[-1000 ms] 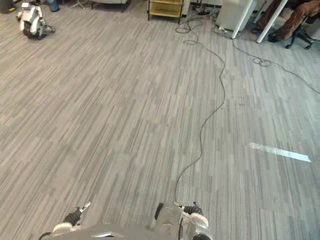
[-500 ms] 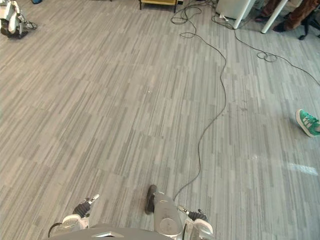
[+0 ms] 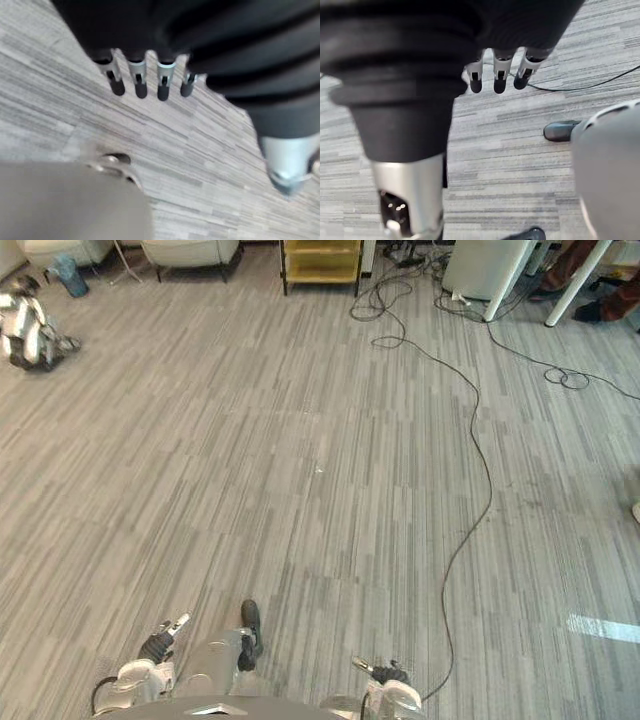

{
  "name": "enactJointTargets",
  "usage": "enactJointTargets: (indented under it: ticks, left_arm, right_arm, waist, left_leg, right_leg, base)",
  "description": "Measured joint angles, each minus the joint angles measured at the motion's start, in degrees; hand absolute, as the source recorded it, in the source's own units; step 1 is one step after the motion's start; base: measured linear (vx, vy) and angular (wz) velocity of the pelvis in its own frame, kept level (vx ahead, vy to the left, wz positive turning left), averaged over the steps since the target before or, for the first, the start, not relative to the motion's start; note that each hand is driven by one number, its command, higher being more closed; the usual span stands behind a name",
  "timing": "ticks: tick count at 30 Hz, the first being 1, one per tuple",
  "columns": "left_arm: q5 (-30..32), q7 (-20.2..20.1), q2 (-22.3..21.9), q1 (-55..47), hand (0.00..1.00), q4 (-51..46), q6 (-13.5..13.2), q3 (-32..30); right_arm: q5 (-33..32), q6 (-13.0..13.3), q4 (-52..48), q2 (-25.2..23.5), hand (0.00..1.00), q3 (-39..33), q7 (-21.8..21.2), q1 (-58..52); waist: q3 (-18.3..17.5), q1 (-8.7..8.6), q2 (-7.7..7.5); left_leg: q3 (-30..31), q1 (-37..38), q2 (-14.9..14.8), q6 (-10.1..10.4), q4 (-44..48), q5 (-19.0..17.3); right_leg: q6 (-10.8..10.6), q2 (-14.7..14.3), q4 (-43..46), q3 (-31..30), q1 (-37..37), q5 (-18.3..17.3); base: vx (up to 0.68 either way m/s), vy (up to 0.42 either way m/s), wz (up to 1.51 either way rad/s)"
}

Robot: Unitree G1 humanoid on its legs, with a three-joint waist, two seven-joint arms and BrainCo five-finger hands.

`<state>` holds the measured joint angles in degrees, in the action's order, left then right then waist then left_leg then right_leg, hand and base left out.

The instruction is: Pick up cushions and gather them together orderly.

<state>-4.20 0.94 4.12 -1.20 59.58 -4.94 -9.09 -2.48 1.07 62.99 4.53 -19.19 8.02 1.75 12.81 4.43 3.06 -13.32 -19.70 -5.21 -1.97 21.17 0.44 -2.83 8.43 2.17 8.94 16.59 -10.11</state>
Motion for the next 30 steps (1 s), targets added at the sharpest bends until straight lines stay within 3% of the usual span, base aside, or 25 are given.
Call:
enactJointTargets:
  ticks: [2, 3, 4, 5, 6, 7, 8, 9, 10, 11, 13, 15, 16, 17, 19, 20, 21, 22, 23, 25, 27, 29, 30]
  left_arm:
    - [0.1, 0.0, 1.4, -1.6, 0.0, 1.3, 1.0, -2.0]
    - [0.1, 0.0, 1.4, -2.4, 0.0, 1.8, 1.3, -1.9]
    - [0.1, -0.1, 0.9, -4.3, 0.0, 2.2, 1.6, -1.3]
    - [0.2, -0.2, 1.4, -4.6, 0.0, 2.6, 1.8, -1.3]
    - [0.8, 0.0, 2.9, -4.5, 0.0, 3.6, 2.1, 0.1]
    - [1.0, 0.0, 3.2, -4.3, 0.0, 3.8, 2.1, 0.5]
    - [1.0, 0.0, 3.2, -4.1, 0.0, 3.8, 2.2, 0.6]
    - [1.0, 0.0, 3.0, -4.2, 0.0, 3.8, 2.3, 0.8]
    - [1.0, 0.0, 3.0, -4.3, 0.0, 3.8, 2.3, 1.6]
    - [1.0, 0.0, 3.0, -4.3, 0.0, 3.9, 2.3, 2.8]
    - [1.0, 0.0, 2.9, -3.5, 0.0, 3.9, 2.3, 2.9]
    - [1.0, 0.0, 2.5, -2.7, 0.0, 3.9, 2.3, 2.9]
    - [1.0, 0.0, 2.4, -2.6, 0.0, 3.9, 2.3, 2.9]
    - [1.0, 0.1, 2.4, -2.8, 0.0, 3.9, 2.2, 2.9]
    - [1.0, 0.1, 2.9, -3.0, 0.0, 3.9, 2.0, 2.5]
    - [1.1, 0.1, 2.5, -3.0, 0.0, 4.1, 2.1, 2.4]
    - [1.1, 0.1, 2.1, -3.0, 0.0, 4.1, 2.0, 2.3]
    - [1.2, 0.1, 1.2, -2.9, 0.0, 4.1, 2.0, 2.3]
    - [1.9, 0.1, 0.0, -2.7, 0.0, 4.1, 2.0, 2.2]
    - [2.1, -0.1, -0.5, -2.6, 0.0, 4.1, 2.0, 1.3]
    - [2.2, -0.2, -0.4, -2.2, 0.0, 4.0, 2.0, 0.4]
    - [2.2, -0.3, -0.4, -2.0, 0.0, 3.6, 2.0, 0.3]
    - [2.2, -0.2, -0.3, -2.0, 0.0, 3.2, 2.0, 0.2]
  right_arm:
    - [0.1, 0.0, 0.0, -0.9, 0.0, 0.0, 0.0, 0.4]
    - [0.2, 0.1, 0.0, -1.0, 0.0, 0.1, -0.1, 0.0]
    - [0.2, 0.4, 0.4, -0.1, 0.0, -0.1, -0.2, -1.1]
    - [0.3, 0.4, 0.4, -0.3, 0.0, 0.0, -0.2, -1.2]
    - [0.4, 0.2, 0.6, -0.7, 0.0, 0.0, -0.4, -1.7]
    - [0.5, -0.1, 0.9, -0.9, 0.0, 0.0, -0.4, -1.7]
    - [0.6, -0.1, 0.9, -0.9, 0.0, 0.0, -0.5, -1.8]
    - [0.2, 0.0, 0.8, -1.0, 0.0, -0.3, -0.6, -1.9]
    - [0.3, 0.3, 0.3, -0.4, 0.0, 0.0, -0.9, -1.7]
    - [0.3, 0.5, -0.3, 0.0, 0.0, 0.1, -1.5, -1.5]
    - [0.4, 0.6, -1.4, 0.4, 0.0, 0.0, -1.7, -1.4]
    - [0.6, 1.0, -1.5, 1.2, 0.0, 0.0, -1.6, -1.6]
    - [0.6, 1.0, -1.5, 1.3, 0.0, -0.2, -1.6, -1.7]
    - [0.6, 1.0, -1.5, 0.9, 0.0, -0.3, -1.6, -2.1]
    - [0.6, 0.8, -1.3, 0.4, 0.0, -0.2, -1.6, -3.5]
    - [0.6, 0.2, -1.2, 0.7, 0.0, -0.6, -1.6, -4.5]
    - [0.6, 0.1, -1.2, 0.6, 0.0, -1.2, -1.6, -4.4]
    - [0.6, 0.1, -1.2, 0.8, 0.0, -2.0, -1.6, -4.6]
    - [0.6, 0.2, -1.3, 1.2, 0.0, -3.5, -1.6, -4.4]
    - [0.6, 0.0, -1.3, 1.3, 0.0, -4.3, -1.6, -4.5]
    - [0.4, 0.0, -1.5, 1.3, 0.0, -3.6, -1.4, -4.9]
    - [-0.1, 0.0, -1.4, 1.6, 0.0, -3.2, -1.2, -5.3]
    - [-0.5, 0.0, -1.3, 1.7, 0.0, -3.3, -1.2, -5.6]
  waist:
    - [-0.4, 1.36, -2.57]
    - [-1.6, 1.63, -3.31]
    - [-3.7, 1.58, -2.24]
    - [-3.8, 1.32, -3.6]
    - [-4.4, 0.64, -5.46]
    - [-4.2, 0.46, -5.98]
    - [-4.0, 0.39, -5.93]
    - [-3.3, 0.05, -5.09]
    - [-3.2, -0.32, -5.02]
    - [-2.8, -1.18, -3.66]
    - [-2.4, -2.24, -3.3]
    - [-2.0, -3.25, -2.6]
    - [-1.8, -3.7, -2.39]
    - [-1.6, -4.35, -2.62]
    - [-1.2, -4.8, -3.72]
    - [-0.9, -5.13, -3.64]
    - [-0.9, -5.21, -2.66]
    - [-1.3, -5.39, -1.1]
    - [-1.4, -5.46, 0.9]
    - [-1.4, -5.47, 1.82]
    - [-1.3, -5.4, 2.02]
    - [-0.9, -5.27, 2.57]
    - [-0.4, -4.75, 1.89]
  left_leg:
    - [-1.7, -2.6, 0.2, -0.7, 12.0, -4.1]
    - [-1.5, -2.7, 1.1, -0.5, 11.0, -5.9]
    - [-0.5, 0.2, 1.6, -1.8, 7.4, -11.4]
    - [-0.8, 0.8, 2.9, -1.9, 8.0, -12.2]
    - [-0.8, 2.5, 5.2, -1.8, 7.6, -14.3]
    - [-0.7, 4.8, 6.3, -2.1, 7.4, -15.6]
    - [-0.6, 6.6, 6.7, -2.6, 6.8, -16.2]
    - [-0.4, 11.6, 7.7, -3.0, 4.1, -17.0]
    - [0.0, 17.6, 8.4, -3.4, 0.0, -17.3]
    - [0.7, 21.9, 8.4, -3.7, -3.0, -17.4]
    - [1.8, 27.1, 8.1, -3.9, -6.6, -17.5]
    - [3.5, 30.9, 6.8, -3.9, -9.4, -17.5]
    - [4.5, 32.1, 6.1, -3.8, -10.3, -17.5]
    - [6.1, 34.1, 5.6, -3.8, -11.9, -17.5]
    - [8.8, 37.3, 6.0, -2.1, -13.2, -18.5]
    - [11.5, 40.3, 5.1, -0.4, -13.4, -20.1]
    - [12.5, 40.7, 4.2, -0.4, -13.0, -20.2]
    - [13.9, 40.0, 2.8, -0.1, -10.9, -20.0]
    - [14.9, 39.0, 0.6, 1.4, -7.3, -19.2]
    - [15.9, 35.7, -1.4, 6.7, 2.1, -15.5]
    - [16.0, 29.0, -3.5, 11.2, 19.8, -4.5]
    - [10.0, 23.4, -7.2, 8.7, 32.3, -9.2]
    - [7.0, 20.8, -7.9, 7.2, 35.2, -11.8]
  right_leg:
    - [-2.2, 2.7, 3.4, -3.4, 0.9, 4.8]
    - [-2.9, 3.3, 6.1, -4.2, -0.4, 5.0]
    - [-5.8, 3.4, 15.6, -5.3, -4.1, 4.4]
    - [-6.8, 4.8, 20.6, -6.0, -5.6, 4.1]
    - [-9.7, 6.6, 34.4, -8.8, -11.1, 5.6]
    - [-10.8, 7.0, 46.2, -9.6, -16.3, 6.2]
    - [-10.4, 7.3, 50.8, -9.0, -18.2, 5.8]
    - [-7.7, 7.8, 57.1, -6.2, -21.3, 3.6]
    - [-4.0, 7.4, 59.9, -2.2, -24.1, -0.8]
    - [-2.3, 6.3, 59.1, 2.2, -26.8, -4.4]
    - [0.3, 4.2, 52.8, 6.9, -31.8, -7.7]
    - [1.0, 1.0, 38.0, 8.8, -36.8, -6.2]
    - [0.8, -0.3, 31.3, 8.3, -37.7, -3.6]
    - [0.0, -2.0, 18.3, 5.8, -38.3, 2.9]
    - [-1.5, -1.7, 7.3, 2.0, -38.4, 8.9]
    - [-1.3, -1.9, 9.7, -0.1, -38.4, 15.3]
    - [-0.7, -2.0, 12.6, -0.1, -39.0, 16.4]
    - [-0.1, -2.0, 17.0, 1.1, -40.1, 16.0]
    - [2.1, -3.1, 20.2, 2.6, -40.0, 12.7]
    - [3.5, -4.1, 22.1, 4.6, -38.1, 9.6]
    - [4.7, -5.6, 20.7, 5.2, -32.3, 5.8]
    - [5.6, -7.2, 17.1, 5.3, -26.0, 4.1]
    - [5.4, -7.2, 15.2, 5.2, -22.8, 3.6]
  base:
    - [0.63, 0.342, -0.1]
    - [0.57, 0.32, -0.27]
    - [0.28, 0.167, -0.1]
    - [0.39, 0.211, 0.24]
    - [0.38, 0.148, 0.43]
    - [0.48, 0.173, 0.34]
    - [0.62, 0.168, 0.02]
    - [0.52, 0.14, -0.09]
    - [0.62, 0.144, 0.0]
    - [0.49, 0.057, 0.13]
    - [0.61, -0.002, 0.37]
    - [0.47, -0.052, 0.54]
    - [0.52, -0.129, 0.69]
    - [0.53, -0.163, 0.74]
    - [0.64, -0.26, 0.88]
    - [0.6, -0.274, 0.81]
    - [0.6, -0.279, 0.76]
    - [0.59, -0.287, 0.53]
    - [0.6, -0.285, 0.47]
    - [0.53, -0.231, 0.21]
    - [0.59, -0.205, 0.09]
    - [0.53, -0.136, 0.04]
    - [0.51, -0.085, 0.05]
